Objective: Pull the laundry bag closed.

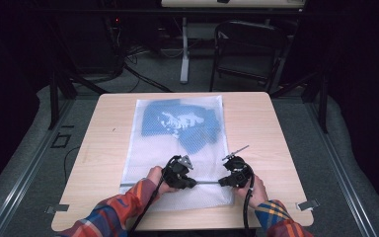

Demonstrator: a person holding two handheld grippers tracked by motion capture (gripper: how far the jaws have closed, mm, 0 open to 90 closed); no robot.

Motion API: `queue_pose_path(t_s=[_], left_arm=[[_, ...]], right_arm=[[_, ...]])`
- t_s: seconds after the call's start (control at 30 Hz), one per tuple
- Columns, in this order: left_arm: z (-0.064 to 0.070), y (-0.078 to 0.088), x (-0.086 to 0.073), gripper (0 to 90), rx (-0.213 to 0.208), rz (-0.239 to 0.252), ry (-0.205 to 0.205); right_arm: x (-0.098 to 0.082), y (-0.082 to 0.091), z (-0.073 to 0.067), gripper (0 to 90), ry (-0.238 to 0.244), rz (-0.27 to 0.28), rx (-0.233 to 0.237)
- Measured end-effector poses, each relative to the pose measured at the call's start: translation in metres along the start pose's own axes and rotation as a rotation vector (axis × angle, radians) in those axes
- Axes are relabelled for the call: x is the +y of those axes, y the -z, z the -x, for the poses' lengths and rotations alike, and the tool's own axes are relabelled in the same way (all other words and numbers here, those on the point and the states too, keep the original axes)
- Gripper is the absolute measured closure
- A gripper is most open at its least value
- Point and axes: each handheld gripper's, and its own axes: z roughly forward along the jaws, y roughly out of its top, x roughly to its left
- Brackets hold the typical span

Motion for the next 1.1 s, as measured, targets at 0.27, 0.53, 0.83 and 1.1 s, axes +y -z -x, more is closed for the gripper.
queue_pose_path(t_s=[0.27,0.53,0.83,1.1], left_arm=[[-0.001,0.0,0.0,86.6,-0.007,0.0,0.003],[-0.002,0.0,0.001,86.5,-0.011,0.0,-0.005],[-0.002,-0.001,0.0,86.5,-0.01,0.002,-0.007],[0.0,-0.001,0.001,86.6,0.002,-0.001,-0.015]], right_arm=[[0.003,0.002,-0.004,90.0,0.009,0.004,-0.013],[0.016,0.003,-0.021,90.0,0.046,0.031,0.033],[0.034,-0.02,-0.035,90.0,0.042,0.014,0.086],[0.034,-0.03,-0.034,90.0,0.023,-0.007,0.088]])
